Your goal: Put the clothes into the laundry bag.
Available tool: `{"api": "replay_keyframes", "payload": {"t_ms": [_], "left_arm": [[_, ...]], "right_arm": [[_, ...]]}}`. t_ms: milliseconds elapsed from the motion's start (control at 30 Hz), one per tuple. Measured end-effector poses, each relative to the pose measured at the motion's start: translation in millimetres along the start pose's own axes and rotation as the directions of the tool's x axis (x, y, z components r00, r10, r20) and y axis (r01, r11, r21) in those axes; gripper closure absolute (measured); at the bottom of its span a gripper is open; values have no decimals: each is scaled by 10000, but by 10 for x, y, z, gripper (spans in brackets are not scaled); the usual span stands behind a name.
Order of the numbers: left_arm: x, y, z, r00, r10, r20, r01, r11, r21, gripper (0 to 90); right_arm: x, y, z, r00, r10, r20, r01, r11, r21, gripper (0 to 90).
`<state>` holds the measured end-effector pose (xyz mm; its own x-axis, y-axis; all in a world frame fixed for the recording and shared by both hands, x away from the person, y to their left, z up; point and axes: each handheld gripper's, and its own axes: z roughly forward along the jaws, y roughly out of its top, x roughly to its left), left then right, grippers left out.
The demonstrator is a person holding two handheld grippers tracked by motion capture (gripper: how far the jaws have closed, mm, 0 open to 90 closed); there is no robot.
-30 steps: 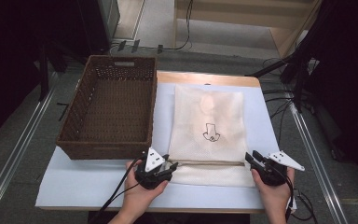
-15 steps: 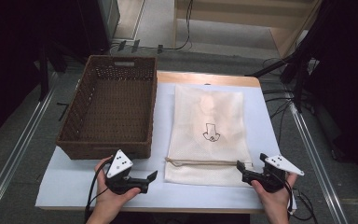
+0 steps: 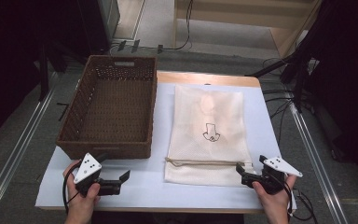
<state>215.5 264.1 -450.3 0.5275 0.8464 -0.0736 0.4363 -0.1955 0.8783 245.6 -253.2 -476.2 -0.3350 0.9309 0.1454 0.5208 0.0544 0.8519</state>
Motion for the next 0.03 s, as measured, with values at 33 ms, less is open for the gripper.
{"api": "replay_keyframes", "payload": {"t_ms": [33], "left_arm": [[33,-10,8,9999,-53,-138,54,10000,56,0]], "right_arm": [[2,0,2,10000,3,8,-3,10000,6,17]]}}
